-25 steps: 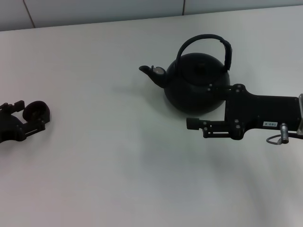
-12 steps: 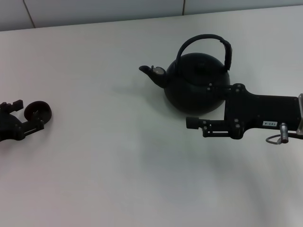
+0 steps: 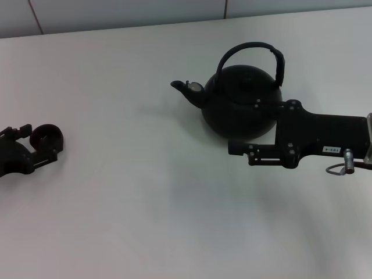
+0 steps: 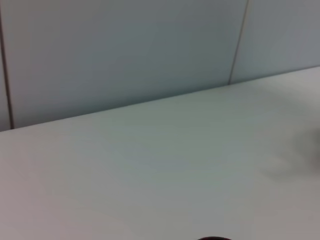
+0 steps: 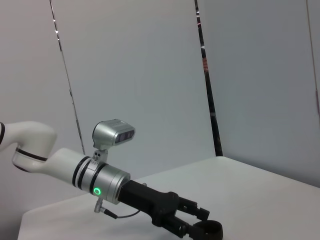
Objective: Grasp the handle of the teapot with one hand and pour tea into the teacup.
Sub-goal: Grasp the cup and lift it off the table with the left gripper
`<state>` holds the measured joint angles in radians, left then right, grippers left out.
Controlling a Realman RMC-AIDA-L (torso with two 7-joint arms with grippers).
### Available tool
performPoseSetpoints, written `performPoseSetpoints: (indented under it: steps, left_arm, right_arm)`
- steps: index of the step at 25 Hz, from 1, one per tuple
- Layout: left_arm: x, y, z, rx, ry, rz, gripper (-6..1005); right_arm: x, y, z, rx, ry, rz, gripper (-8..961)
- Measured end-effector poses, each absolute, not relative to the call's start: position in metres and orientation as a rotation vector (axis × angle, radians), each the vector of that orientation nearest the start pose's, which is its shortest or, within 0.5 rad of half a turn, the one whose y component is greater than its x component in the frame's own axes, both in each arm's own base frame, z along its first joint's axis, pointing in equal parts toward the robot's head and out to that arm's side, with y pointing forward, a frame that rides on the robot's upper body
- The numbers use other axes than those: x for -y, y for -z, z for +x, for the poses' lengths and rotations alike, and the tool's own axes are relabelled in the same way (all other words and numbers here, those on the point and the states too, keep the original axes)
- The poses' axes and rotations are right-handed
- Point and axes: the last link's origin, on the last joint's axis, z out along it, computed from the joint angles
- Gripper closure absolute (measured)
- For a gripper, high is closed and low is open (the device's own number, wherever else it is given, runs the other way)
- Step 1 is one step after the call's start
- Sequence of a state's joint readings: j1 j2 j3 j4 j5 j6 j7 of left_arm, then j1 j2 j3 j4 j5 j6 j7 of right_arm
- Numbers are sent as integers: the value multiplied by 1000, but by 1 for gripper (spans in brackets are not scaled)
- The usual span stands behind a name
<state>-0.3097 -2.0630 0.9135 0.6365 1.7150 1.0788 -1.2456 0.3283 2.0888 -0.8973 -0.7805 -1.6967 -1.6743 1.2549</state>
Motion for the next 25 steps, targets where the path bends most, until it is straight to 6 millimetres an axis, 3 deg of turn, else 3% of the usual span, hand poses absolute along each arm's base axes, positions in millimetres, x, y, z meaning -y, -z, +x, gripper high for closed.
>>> performPoseSetpoints:
  steps: [22,25]
  left_arm:
    - [-322,1,-347,748,382,-2307,187]
    - [-322,1,-347,748,382,-2307,253]
  right_arm:
    - [-286,-11,259,-401,-927,-2694,207]
    - [-286,-12,259,-399,-928,-2691,207]
